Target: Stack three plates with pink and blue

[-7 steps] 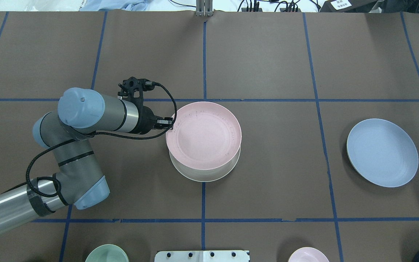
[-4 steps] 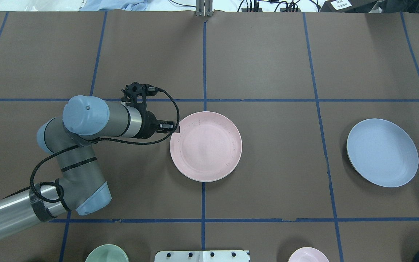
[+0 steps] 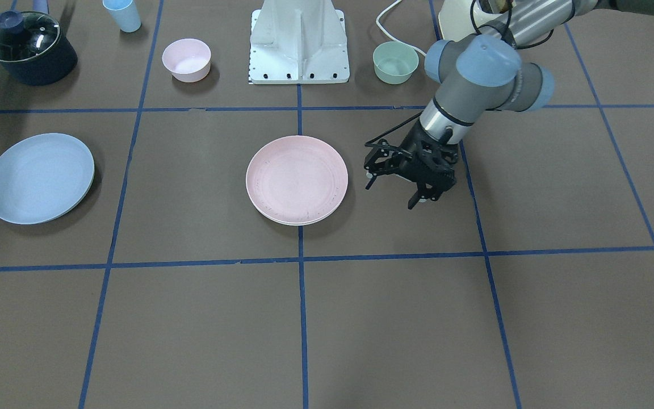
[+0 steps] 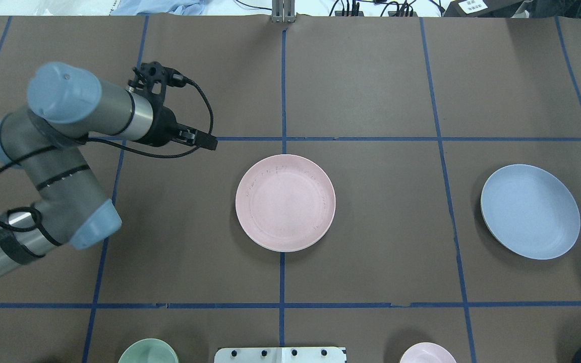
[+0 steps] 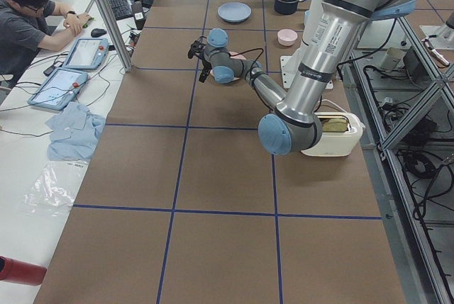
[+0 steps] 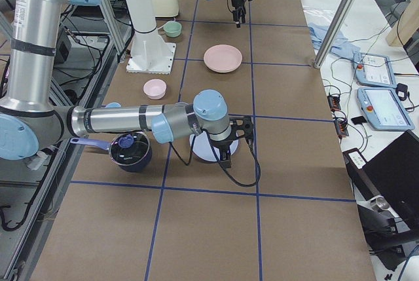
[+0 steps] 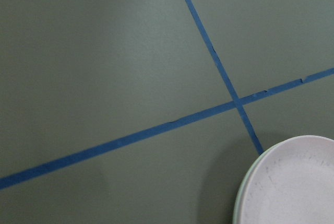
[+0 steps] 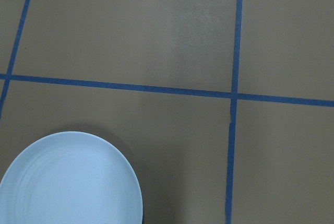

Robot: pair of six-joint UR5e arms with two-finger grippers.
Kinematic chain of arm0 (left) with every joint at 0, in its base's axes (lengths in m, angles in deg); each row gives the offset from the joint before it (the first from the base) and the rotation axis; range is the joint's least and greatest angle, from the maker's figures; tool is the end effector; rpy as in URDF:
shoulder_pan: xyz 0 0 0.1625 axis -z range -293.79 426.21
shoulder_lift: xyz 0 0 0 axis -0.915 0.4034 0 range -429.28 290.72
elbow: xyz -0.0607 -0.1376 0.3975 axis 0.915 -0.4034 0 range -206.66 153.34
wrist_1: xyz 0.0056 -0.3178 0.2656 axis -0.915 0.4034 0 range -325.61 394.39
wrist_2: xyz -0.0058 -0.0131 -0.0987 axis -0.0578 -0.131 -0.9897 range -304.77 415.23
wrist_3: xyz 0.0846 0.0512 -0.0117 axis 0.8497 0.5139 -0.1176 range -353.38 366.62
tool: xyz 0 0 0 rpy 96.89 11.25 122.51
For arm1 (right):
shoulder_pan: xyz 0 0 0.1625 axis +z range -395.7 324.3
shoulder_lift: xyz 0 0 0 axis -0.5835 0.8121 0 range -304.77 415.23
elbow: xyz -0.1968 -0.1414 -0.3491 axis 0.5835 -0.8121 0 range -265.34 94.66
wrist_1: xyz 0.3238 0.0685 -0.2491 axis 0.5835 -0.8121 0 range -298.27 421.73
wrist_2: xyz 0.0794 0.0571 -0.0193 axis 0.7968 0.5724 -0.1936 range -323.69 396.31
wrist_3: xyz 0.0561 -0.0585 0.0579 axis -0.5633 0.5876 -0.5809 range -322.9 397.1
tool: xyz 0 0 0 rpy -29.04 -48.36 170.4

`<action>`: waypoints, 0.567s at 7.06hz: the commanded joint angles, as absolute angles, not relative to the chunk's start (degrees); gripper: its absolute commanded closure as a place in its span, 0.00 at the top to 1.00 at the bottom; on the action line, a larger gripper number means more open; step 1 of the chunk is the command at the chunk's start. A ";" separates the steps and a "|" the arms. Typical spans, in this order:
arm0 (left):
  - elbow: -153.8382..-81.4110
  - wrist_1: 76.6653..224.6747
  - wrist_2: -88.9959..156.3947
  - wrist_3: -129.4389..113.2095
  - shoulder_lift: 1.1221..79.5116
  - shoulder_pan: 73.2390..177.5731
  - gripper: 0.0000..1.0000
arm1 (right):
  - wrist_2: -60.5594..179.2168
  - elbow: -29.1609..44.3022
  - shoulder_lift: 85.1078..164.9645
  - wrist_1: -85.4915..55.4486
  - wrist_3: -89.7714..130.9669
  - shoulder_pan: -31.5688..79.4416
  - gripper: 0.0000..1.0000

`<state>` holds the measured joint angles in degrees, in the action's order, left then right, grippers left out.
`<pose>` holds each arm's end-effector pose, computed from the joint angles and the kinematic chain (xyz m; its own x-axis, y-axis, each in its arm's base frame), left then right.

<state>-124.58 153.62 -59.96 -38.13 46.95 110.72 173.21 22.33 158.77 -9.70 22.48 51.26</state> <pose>0.3909 -0.5117 0.2747 0.4828 0.4267 -0.7647 0.0286 0.8651 0.5007 0.0387 -0.4126 0.5718 0.6580 -0.0747 0.7493 -0.1212 0.9716 0.2033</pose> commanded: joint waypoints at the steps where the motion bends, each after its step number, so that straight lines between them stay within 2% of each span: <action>1: -129.04 141.32 -66.91 -14.42 44.29 124.41 1.00 | 171.49 22.07 164.36 5.58 6.15 45.46 1.00; 4: -123.36 138.45 -74.55 16.54 39.46 142.45 1.00 | 160.00 20.06 168.43 18.53 -8.76 32.63 1.00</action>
<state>-126.15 139.09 -70.88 4.64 41.32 135.61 164.41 21.45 167.27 13.68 -3.91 37.45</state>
